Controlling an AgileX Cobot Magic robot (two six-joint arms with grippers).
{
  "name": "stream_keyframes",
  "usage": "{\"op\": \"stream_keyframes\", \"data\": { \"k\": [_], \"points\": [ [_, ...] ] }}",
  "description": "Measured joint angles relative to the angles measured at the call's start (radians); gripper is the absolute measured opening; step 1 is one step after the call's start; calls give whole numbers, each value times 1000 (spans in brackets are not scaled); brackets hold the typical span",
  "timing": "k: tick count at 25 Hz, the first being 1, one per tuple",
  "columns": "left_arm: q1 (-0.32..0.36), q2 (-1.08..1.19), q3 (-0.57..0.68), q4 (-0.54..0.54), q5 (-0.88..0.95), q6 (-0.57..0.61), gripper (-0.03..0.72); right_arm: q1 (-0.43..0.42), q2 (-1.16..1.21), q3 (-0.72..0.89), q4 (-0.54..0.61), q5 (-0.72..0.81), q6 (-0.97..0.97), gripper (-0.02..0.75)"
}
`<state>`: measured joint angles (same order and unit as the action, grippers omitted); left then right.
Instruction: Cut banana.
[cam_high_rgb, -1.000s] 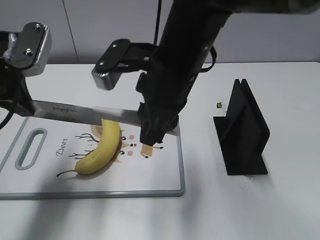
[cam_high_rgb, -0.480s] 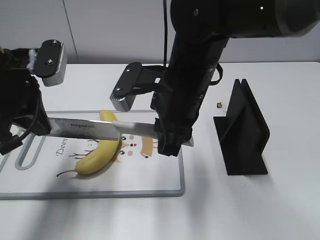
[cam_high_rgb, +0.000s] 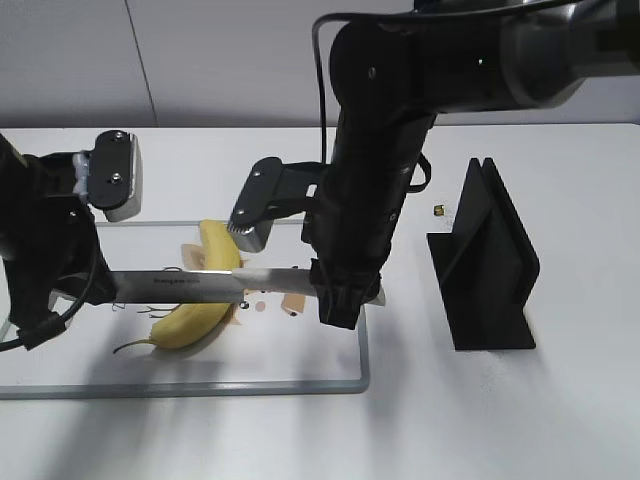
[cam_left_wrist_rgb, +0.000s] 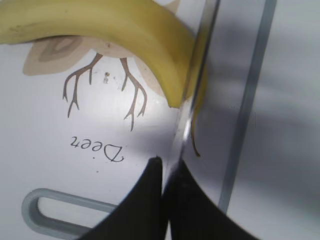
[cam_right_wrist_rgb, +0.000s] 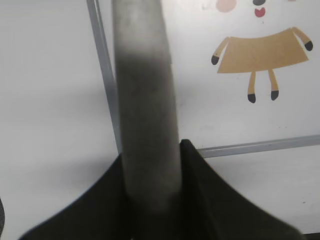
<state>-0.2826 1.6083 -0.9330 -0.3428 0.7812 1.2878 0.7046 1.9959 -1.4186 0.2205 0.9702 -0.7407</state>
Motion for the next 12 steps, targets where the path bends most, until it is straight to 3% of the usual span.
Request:
{"op": "stream_keyframes", "data": {
  "k": [12],
  "points": [
    [0,107,2,-14,-46,4,2,-2,64,0,-2,-9,2,183]
  ]
}}
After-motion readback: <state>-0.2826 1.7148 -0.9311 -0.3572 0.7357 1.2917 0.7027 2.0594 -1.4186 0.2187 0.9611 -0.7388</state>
